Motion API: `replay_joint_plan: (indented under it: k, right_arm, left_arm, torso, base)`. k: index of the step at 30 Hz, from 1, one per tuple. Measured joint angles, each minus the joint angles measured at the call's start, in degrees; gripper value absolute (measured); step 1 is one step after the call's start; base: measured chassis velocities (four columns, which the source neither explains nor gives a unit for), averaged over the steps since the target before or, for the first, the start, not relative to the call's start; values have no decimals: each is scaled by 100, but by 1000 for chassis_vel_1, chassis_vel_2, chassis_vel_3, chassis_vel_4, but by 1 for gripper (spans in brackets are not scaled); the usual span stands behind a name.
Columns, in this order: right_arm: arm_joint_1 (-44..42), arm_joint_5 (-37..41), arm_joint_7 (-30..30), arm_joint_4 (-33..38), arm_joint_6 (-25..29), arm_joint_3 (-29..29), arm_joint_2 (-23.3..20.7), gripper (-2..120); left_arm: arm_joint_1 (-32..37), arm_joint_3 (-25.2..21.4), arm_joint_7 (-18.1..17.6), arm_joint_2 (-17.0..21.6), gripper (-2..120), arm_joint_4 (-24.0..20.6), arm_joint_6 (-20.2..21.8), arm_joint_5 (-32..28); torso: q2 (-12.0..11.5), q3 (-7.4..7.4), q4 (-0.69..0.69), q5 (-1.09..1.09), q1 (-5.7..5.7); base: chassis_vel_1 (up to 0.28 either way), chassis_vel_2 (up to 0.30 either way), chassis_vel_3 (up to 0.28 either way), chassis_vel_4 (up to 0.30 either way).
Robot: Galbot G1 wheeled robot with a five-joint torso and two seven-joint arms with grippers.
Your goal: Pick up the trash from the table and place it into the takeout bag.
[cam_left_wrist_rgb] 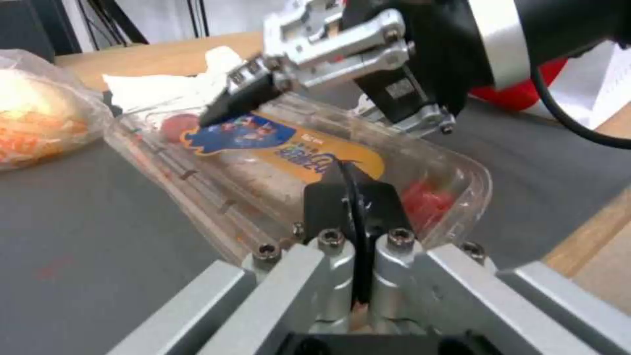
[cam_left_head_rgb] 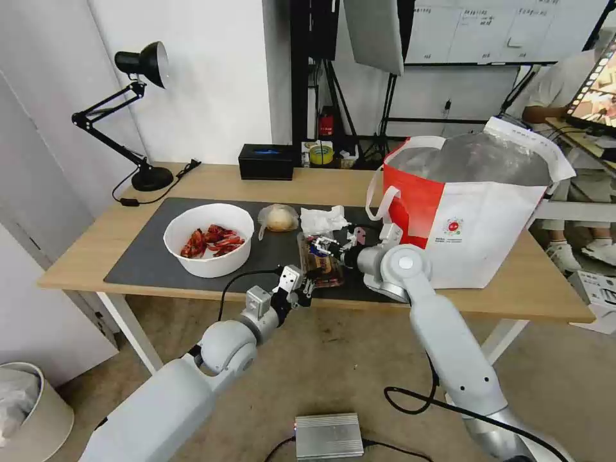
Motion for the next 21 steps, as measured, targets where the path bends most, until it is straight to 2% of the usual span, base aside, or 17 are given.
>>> replay_joint_plan:
  k: [1, 5, 7, 9, 11, 12, 14, 21]
  right_arm:
    - [-13, 0, 1, 1, 0, 7, -7, 46]
    - [-34, 1, 1, 2, 0, 23, -14, 37]
    - [-54, 0, 0, 5, 1, 38, -23, 26]
    - [-64, 0, 0, 13, 1, 42, -26, 22]
    - [-98, 2, 2, 43, 3, 59, -31, 10]
    - [-98, 2, 2, 43, 3, 59, -31, 10]
    - [-138, 4, 3, 66, 4, 101, -27, 1]
    - [-173, 4, 6, 89, 5, 140, -25, 0]
  left_arm:
    - [4, -6, 1, 4, 0, -4, -1, 0]
    - [18, -24, 6, 17, 0, -23, -1, -4]
    - [37, -49, 14, 33, 0, -50, -2, -12]
    - [43, -57, 16, 38, 0, -62, -2, -18]
    - [54, -76, 19, 61, 0, -86, -3, -30]
    - [54, -76, 19, 61, 0, -86, -3, -30]
    - [60, -98, 19, 71, 0, -101, -4, -43]
    - [149, -197, 26, 179, 0, -244, -7, -96]
  torso:
    - [-1, 0, 0, 0, 0]
    - [0, 0, 0, 0, 0]
    - [0, 0, 0, 0, 0]
    - [0, 0, 0, 0, 0]
    - [0, 0, 0, 0, 0]
    - [0, 0, 0, 0, 0]
    - [0, -1, 0, 0, 0]
    - [0, -1, 1, 0, 0]
  base:
    - [0, 0, 0, 0]
    - [0, 0, 0, 0]
    - [0, 0, 0, 0]
    - [0, 0, 0, 0]
    - [0, 0, 0, 0]
    - [0, 0, 0, 0]
    - [0, 0, 0, 0]
    - [0, 0, 0, 0]
